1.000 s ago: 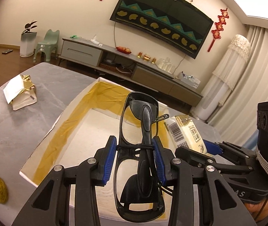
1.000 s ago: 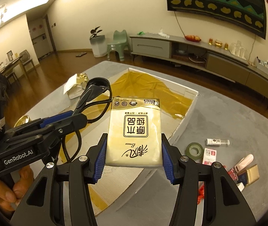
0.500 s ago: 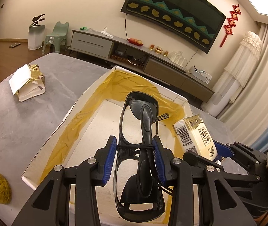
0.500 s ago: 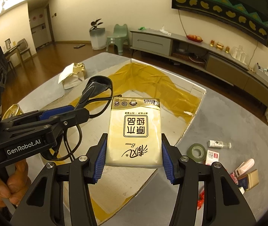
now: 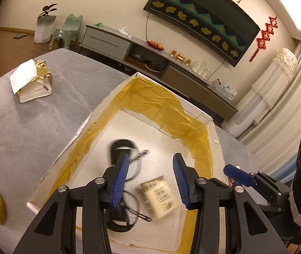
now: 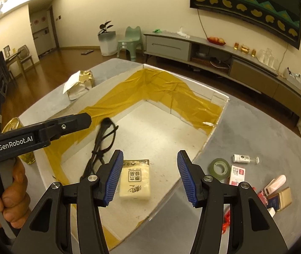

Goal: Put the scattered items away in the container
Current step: 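Open both tools to drop the glasses and tissue pack into the box, then move both tools back over the remaining items on the table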

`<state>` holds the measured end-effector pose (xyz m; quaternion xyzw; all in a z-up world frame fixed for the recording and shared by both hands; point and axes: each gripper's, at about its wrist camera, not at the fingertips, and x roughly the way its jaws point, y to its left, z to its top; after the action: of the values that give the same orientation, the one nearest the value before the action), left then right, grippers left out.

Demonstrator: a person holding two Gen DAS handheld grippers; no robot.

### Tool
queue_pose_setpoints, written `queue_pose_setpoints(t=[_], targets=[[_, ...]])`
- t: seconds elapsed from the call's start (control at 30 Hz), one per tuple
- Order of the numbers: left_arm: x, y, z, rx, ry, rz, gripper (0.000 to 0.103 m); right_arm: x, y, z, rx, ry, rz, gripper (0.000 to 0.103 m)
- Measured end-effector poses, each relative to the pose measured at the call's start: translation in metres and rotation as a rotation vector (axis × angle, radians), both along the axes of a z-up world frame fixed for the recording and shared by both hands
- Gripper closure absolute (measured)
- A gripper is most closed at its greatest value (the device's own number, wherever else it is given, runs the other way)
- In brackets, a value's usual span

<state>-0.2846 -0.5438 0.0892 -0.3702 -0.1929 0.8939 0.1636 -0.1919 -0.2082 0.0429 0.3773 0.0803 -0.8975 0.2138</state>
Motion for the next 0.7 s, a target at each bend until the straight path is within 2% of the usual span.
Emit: queue_pose_setpoints(t=[0.23, 0.7], targets=[[0.007, 0.002, 0.009, -0.018, 0.013, 0.005, 0.058, 0.010, 0.008, 0.009, -0.030, -0.006, 0.002, 0.047], [0.045, 0.039, 0.045, -0.143, 0.110, -0.062, 0.058, 0.049, 0.034, 0.035, -0.056, 0.029, 0.009, 0.047]])
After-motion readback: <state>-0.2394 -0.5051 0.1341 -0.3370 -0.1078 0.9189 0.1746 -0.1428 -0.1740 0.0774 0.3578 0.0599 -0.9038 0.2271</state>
